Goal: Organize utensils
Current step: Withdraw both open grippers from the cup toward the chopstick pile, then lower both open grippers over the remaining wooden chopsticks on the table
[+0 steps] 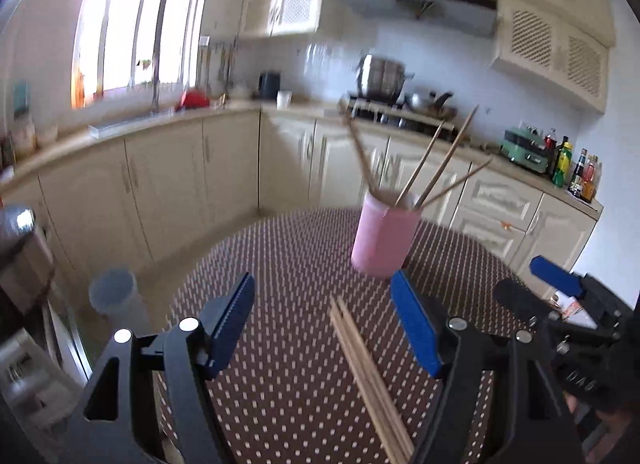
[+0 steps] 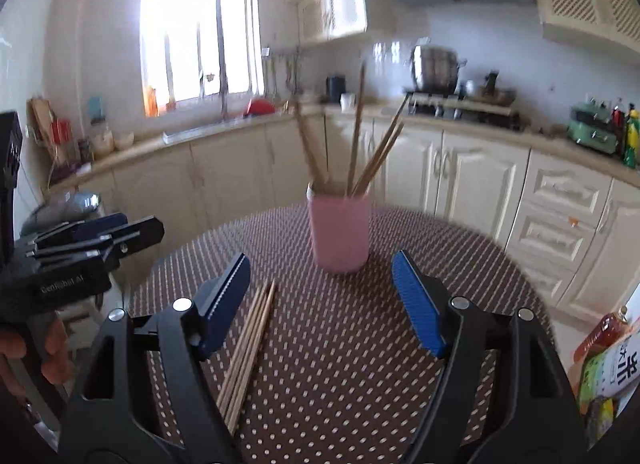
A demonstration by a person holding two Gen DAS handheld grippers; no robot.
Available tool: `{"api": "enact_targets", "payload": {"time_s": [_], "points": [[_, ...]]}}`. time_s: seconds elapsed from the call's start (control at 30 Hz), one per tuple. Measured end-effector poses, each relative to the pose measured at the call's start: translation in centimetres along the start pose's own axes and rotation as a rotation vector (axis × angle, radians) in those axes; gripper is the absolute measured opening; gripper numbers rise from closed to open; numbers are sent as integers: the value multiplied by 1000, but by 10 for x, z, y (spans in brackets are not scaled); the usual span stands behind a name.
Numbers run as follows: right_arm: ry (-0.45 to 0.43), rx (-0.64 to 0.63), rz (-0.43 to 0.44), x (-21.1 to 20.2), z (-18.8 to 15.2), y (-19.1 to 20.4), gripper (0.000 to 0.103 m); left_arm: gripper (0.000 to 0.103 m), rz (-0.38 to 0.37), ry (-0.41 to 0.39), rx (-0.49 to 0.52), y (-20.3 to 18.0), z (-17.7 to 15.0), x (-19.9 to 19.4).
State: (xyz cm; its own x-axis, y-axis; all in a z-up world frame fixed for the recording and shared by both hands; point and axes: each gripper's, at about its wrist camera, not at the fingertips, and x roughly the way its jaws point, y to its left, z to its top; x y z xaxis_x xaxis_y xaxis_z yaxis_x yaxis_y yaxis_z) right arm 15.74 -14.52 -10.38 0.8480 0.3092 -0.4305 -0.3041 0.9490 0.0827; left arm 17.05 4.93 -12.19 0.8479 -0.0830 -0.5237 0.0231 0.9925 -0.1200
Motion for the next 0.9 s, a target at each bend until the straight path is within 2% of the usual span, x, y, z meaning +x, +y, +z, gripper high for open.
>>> {"api": "enact_targets", "payload": {"time_s": [0.07,0.2,0.33,0.5,0.57,0.67,0.83,0.9], "points": [[84,-14,9,21,-12,7,73,70,-5,61,-46,13,-12,16],[217,-59,-9,55,-35,23,73,70,-20,123,-111,31,-28,36],[305,-85,-1,80,-51,35,73,70,-11,149,-126,39,-37,46],[358,-95,-5,97,-57,40,73,70,-3,173,-138,46,-43,54],[368,-94,-8,102,-56,39,66,70,-3,180,-151,47,-44,56],[409,-90,1,113,-56,39,64,70,-7,194,-175,50,-46,60],[389,-91,-14,116,-51,41,64,70,-11,214,-184,48,-50,67],[396,-88,5,117,-51,41,64,70,-16,219,-186,47,-51,68]]}}
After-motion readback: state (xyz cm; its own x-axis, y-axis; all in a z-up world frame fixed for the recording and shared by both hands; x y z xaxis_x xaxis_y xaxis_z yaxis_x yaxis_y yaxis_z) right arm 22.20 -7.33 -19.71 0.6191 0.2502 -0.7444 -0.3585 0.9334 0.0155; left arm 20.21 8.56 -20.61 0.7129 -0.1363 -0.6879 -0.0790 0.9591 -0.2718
